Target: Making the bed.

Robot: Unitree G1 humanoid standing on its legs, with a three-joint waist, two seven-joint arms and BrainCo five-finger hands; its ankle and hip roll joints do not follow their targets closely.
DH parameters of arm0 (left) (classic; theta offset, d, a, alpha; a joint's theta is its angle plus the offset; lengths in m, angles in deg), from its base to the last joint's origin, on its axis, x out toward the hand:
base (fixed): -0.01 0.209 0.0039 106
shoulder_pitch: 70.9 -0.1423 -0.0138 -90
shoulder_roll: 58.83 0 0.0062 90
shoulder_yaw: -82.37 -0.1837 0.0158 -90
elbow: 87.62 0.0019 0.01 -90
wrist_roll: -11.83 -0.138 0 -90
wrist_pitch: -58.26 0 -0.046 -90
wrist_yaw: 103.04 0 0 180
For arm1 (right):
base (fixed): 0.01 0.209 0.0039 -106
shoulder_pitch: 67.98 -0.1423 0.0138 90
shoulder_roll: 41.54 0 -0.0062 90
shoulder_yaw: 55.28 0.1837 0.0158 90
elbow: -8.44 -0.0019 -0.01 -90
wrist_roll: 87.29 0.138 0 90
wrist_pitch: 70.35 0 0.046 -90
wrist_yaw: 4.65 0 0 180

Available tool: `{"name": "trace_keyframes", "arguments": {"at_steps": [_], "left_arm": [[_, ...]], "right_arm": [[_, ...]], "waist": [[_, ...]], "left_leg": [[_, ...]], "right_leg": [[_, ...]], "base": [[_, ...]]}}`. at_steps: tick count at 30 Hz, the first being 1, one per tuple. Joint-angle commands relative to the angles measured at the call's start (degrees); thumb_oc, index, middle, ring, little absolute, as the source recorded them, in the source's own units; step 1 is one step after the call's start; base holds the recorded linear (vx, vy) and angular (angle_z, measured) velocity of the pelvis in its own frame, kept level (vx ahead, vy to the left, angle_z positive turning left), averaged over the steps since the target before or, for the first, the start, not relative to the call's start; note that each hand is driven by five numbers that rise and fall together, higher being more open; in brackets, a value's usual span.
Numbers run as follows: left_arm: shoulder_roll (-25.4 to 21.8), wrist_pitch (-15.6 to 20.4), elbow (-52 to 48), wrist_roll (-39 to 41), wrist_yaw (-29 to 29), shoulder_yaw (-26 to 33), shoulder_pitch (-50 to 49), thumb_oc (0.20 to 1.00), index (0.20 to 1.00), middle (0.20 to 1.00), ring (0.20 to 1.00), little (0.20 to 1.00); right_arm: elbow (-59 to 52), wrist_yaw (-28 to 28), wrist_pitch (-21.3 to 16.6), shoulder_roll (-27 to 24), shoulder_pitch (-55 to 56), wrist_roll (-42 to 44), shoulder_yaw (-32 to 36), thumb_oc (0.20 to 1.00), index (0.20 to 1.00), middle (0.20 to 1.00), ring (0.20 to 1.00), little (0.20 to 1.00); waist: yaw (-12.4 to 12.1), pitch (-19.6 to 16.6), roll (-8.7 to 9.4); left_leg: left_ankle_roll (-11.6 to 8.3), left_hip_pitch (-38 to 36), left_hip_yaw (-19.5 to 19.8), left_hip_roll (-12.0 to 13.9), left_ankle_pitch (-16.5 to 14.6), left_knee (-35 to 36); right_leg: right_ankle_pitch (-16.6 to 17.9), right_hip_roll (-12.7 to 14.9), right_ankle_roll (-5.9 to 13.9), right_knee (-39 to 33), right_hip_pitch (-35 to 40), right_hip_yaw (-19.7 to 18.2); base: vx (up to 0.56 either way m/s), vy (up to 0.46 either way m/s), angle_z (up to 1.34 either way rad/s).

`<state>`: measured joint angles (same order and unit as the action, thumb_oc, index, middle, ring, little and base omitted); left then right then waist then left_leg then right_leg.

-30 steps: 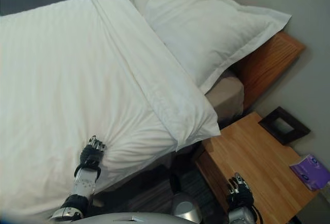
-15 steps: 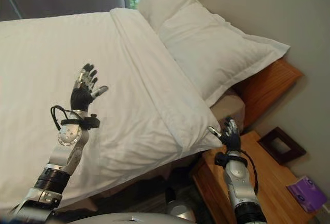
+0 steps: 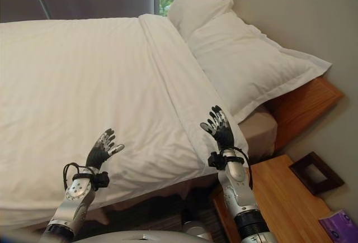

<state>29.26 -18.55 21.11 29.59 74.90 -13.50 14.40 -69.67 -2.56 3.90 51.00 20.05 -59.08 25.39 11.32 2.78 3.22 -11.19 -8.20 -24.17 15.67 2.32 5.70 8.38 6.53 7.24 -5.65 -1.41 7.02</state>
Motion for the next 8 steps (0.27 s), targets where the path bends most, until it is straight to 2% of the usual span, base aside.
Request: {"name": "trace_keyframes", "arguments": {"at_steps": [1, 8], "left_arm": [[-3.3, 3.3, -3.5, 0.5, -0.2, 2.0, 2.8, 1.000, 1.000, 1.000, 1.000, 1.000], [-3.9, 4.3, -5.9, -2.1, -2.8, 4.4, 2.1, 1.000, 1.000, 1.000, 1.000, 1.000]], "right_arm": [[-1.7, -1.2, -4.4, 1.8, -3.9, 2.4, 1.5, 1.000, 1.000, 1.000, 1.000, 1.000], [2.2, -1.3, -3.5, 2.6, -2.4, 2.2, 0.9, 1.000, 1.000, 1.000, 1.000, 1.000]], "waist": [[-0.3, 1.2, 1.79], [-1.9, 1.4, 1.51]], "left_leg": [[-1.16, -1.8, 0.1, 3.6, 1.3, -1.5], [-0.88, -1.3, 1.5, 2.8, 1.1, -1.6]], "right_leg": [[-5.1, 6.8, 6.74, 6.9, 0.5, -0.6], [-5.2, 7.7, 7.03, 7.2, 1.4, 0.9]], "base": [[0.01, 0.012, 0.08], [0.01, 0.017, 0.13]]}}
